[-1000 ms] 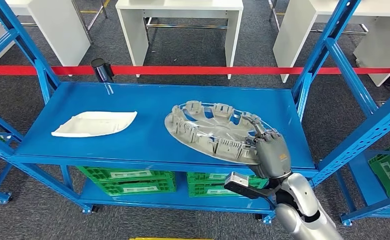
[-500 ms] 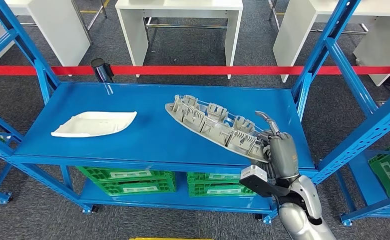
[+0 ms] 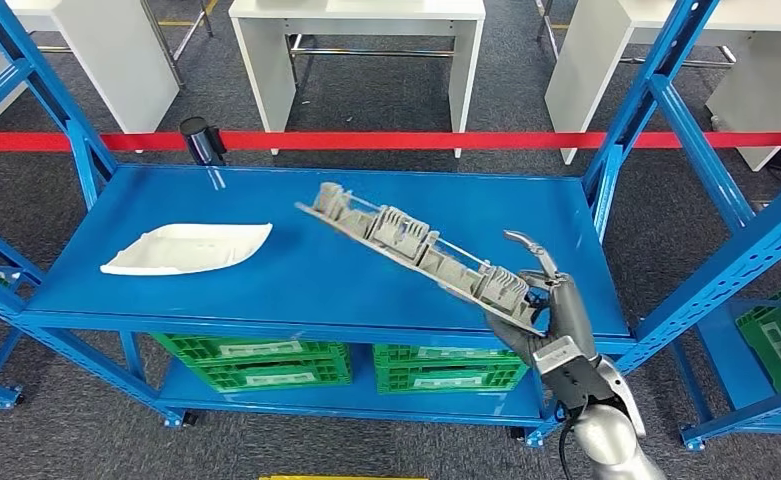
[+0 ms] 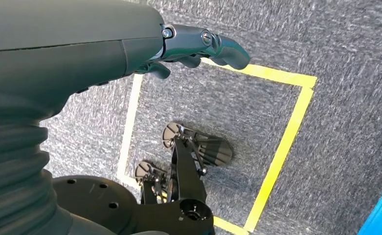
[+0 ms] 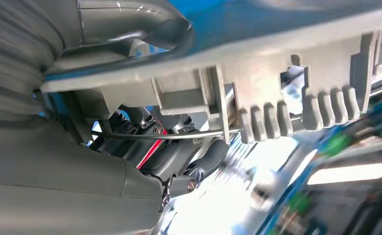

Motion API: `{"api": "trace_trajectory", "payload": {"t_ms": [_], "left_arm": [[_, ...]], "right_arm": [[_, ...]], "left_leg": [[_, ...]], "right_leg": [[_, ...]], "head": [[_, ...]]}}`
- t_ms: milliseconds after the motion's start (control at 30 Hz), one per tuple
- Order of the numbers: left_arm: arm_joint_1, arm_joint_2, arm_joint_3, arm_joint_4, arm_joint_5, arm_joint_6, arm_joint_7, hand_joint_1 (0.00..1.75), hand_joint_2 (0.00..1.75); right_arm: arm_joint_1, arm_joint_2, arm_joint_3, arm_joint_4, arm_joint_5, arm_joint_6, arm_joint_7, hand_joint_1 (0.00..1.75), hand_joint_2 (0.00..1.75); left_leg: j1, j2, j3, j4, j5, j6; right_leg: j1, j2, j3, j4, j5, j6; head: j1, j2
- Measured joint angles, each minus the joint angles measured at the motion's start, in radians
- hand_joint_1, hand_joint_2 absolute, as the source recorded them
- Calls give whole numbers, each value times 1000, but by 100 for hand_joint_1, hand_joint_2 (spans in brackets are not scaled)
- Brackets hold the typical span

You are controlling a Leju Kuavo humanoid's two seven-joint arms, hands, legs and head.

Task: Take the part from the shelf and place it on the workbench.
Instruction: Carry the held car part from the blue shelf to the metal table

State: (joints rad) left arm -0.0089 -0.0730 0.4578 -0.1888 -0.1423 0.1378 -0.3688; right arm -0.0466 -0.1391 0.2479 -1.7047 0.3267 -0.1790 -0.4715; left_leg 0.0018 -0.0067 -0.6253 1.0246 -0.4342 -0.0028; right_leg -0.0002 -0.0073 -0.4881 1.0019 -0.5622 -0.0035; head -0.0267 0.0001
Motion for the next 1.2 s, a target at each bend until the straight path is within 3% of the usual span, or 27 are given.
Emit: {"api": "trace_trajectory", "payload": {"t_ms": [300,633,767,933,1200], "left_arm": [[-8,5,0,0,-2,3,3,0,175],[-8,5,0,-1,-15,18,-28,0,175],[-9,5,0,-1,-19,-22,-50,0,175],[-11,6,4,-2,-14,-67,-53,0,175],[-14,11,18,-2,-12,-106,31,0,175]], "right_arm": [[-40,14,-2,-80,-335,312,-94,175,175],[-61,25,-5,-152,-511,568,-98,175,175],[-61,25,13,-187,-545,669,-91,175,175],[-70,13,48,-208,-562,724,-76,175,175],[-112,-27,82,-208,-599,731,-46,175,175]], "left_leg": [[0,-1,0,0,0,0],[0,-1,0,0,0,0],[0,-1,0,0,0,0],[-1,-1,0,0,0,0],[-7,-1,0,2,-3,4]], "right_leg": [[0,-2,1,0,0,0],[0,-2,1,0,0,0],[0,-2,0,0,0,0],[-1,-2,1,0,0,0],[-9,-2,1,-1,0,4]], "head": [[0,0],[0,0],[0,0],[0,0],[0,0]]}}
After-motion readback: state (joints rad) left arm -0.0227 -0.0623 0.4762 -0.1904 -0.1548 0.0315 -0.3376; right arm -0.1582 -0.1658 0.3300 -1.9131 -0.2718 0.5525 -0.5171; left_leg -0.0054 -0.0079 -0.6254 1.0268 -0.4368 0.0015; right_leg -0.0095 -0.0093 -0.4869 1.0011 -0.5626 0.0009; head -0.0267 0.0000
